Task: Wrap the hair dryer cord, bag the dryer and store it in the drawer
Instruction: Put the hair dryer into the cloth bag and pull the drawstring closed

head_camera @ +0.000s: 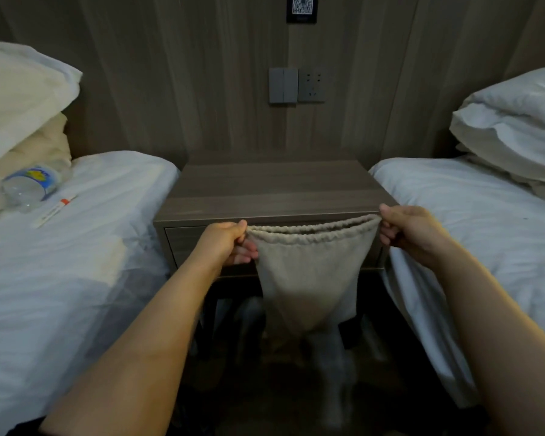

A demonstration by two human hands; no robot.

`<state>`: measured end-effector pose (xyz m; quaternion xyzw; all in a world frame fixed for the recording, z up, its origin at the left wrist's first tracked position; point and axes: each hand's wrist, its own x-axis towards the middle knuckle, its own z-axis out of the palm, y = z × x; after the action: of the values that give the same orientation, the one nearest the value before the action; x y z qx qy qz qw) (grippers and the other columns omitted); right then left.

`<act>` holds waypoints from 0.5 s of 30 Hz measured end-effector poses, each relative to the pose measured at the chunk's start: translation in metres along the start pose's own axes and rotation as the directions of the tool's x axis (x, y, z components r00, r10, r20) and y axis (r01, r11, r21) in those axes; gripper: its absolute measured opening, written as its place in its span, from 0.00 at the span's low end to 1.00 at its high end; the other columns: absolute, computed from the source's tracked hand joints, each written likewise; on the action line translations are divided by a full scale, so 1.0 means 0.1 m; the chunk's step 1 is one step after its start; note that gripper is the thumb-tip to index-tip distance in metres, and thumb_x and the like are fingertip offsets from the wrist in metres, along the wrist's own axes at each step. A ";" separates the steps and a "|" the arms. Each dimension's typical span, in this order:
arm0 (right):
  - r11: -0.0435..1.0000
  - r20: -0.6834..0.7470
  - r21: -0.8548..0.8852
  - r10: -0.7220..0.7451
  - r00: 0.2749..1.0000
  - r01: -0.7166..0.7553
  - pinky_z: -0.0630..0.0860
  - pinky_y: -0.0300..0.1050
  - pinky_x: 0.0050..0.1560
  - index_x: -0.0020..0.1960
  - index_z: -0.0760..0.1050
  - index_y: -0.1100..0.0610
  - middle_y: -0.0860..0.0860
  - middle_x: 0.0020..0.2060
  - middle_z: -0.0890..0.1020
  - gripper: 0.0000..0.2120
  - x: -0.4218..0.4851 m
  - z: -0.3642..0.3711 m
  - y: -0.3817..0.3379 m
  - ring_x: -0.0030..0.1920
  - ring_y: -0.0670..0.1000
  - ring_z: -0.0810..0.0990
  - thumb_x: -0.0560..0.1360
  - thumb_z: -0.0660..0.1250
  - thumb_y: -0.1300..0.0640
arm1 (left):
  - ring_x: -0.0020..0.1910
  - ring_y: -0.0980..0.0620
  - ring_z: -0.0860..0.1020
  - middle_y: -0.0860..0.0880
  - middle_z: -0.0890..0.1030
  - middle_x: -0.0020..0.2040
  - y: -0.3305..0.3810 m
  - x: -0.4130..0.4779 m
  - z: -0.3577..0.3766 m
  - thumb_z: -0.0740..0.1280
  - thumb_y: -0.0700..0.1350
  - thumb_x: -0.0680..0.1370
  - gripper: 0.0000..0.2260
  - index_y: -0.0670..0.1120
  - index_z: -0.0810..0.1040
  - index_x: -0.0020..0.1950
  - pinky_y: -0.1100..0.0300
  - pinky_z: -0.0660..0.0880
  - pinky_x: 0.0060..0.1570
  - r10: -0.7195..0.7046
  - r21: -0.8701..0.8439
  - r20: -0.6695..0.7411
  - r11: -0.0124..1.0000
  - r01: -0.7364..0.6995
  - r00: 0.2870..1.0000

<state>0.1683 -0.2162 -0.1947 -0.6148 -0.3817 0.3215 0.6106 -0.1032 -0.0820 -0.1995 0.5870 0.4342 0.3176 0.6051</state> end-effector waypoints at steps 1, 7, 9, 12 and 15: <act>0.998 -0.058 0.069 0.005 0.998 -0.001 0.65 0.44 0.31 0.29 0.64 0.60 0.49 0.17 0.66 0.19 0.03 0.00 -0.02 0.21 0.49 0.67 0.78 0.60 0.58 | 0.24 0.54 0.80 0.48 0.79 0.24 -0.02 0.01 0.03 0.57 0.45 0.82 0.18 0.43 0.66 0.32 0.65 0.75 0.23 0.000 -0.041 -0.024 0.999 -0.001 1.000; 0.973 -0.585 0.150 -0.056 0.809 0.175 0.69 0.48 0.34 0.23 0.67 0.57 0.48 0.15 0.69 0.22 0.08 -0.16 -0.01 0.21 0.50 0.68 0.76 0.61 0.56 | 0.31 0.54 0.82 0.44 0.80 0.39 -0.10 0.13 -0.06 0.57 0.44 0.81 0.15 0.43 0.69 0.35 0.65 0.78 0.26 -0.099 -0.350 -0.196 0.936 0.025 0.976; 0.934 -0.602 0.267 -0.030 0.798 0.237 0.69 0.46 0.32 0.26 0.66 0.58 0.47 0.14 0.68 0.21 0.08 -0.13 -0.04 0.20 0.47 0.68 0.78 0.59 0.57 | 0.36 0.52 0.81 0.44 0.80 0.40 -0.12 0.15 -0.06 0.56 0.45 0.82 0.16 0.43 0.68 0.34 0.64 0.78 0.28 -0.133 -0.406 -0.189 0.913 0.046 0.973; 0.877 -0.403 0.438 -0.004 0.915 0.197 0.69 0.41 0.28 0.30 0.66 0.57 0.48 0.17 0.68 0.19 0.06 0.08 -0.19 0.22 0.48 0.70 0.79 0.58 0.57 | 0.36 0.50 0.81 0.43 0.80 0.38 -0.13 0.17 0.04 0.56 0.43 0.81 0.16 0.43 0.67 0.33 0.60 0.78 0.31 -0.126 -0.262 -0.153 0.961 0.083 0.980; 0.950 -0.156 0.285 -0.083 0.984 0.125 0.68 0.36 0.25 0.31 0.66 0.58 0.50 0.22 0.70 0.18 0.01 0.36 -0.19 0.25 0.48 0.72 0.80 0.57 0.57 | 0.26 0.53 0.80 0.43 0.78 0.35 -0.12 0.16 0.10 0.55 0.42 0.81 0.17 0.43 0.66 0.32 0.60 0.75 0.30 -0.050 -0.021 -0.073 0.999 0.048 0.996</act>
<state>0.1366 -0.1981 -0.1774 -0.5179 -0.3170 0.2972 0.7369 -0.0885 -0.0732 -0.2147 0.5584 0.4673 0.3282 0.6018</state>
